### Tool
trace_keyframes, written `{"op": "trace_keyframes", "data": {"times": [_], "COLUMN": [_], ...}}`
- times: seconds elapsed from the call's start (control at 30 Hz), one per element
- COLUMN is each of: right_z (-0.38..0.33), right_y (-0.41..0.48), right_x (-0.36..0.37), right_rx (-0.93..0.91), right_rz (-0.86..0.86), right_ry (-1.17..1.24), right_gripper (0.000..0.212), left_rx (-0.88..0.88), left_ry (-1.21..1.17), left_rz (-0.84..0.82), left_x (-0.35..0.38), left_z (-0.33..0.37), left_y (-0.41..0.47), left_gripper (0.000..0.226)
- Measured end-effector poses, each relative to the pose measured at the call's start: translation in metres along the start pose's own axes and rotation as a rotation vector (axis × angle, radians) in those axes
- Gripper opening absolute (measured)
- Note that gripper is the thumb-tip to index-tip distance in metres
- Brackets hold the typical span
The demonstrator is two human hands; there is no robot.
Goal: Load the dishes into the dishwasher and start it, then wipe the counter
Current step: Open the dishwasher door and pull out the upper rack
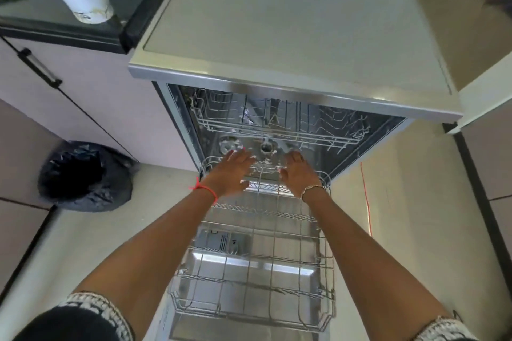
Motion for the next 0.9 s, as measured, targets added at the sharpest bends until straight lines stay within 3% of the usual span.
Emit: {"op": "trace_keyframes", "data": {"times": [0.13,0.4,0.53,0.9], "right_z": [0.012,0.020,0.023,0.011], "right_y": [0.046,0.102,0.101,0.038], "right_x": [-0.012,-0.012,-0.022,-0.006], "right_rx": [0.006,0.015,0.052,0.032], "right_rz": [0.087,0.021,0.100,0.046], "right_ry": [-0.022,-0.108,-0.011,-0.063], "right_gripper": [0.052,0.045,0.050,0.049], "left_rx": [0.070,-0.089,-0.106,-0.149], "left_ry": [-0.031,-0.069,-0.163,-0.239], "left_rz": [0.088,0.069,0.141,0.165], "left_x": [-0.028,-0.028,-0.035,-0.017], "left_z": [-0.019,-0.071,-0.071,-0.050], "left_y": [0.039,0.089,0.092,0.041], "left_gripper": [0.065,0.055,0.046,0.036]}}
Point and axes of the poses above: each hand's wrist, its own y-axis towards the middle knuckle, its own x-axis out of the palm, z = x × y, the point moved 8 cm from there along y, towards the middle knuckle, and after that the axes turned 10 degrees about -y, right-handed, at the moved point
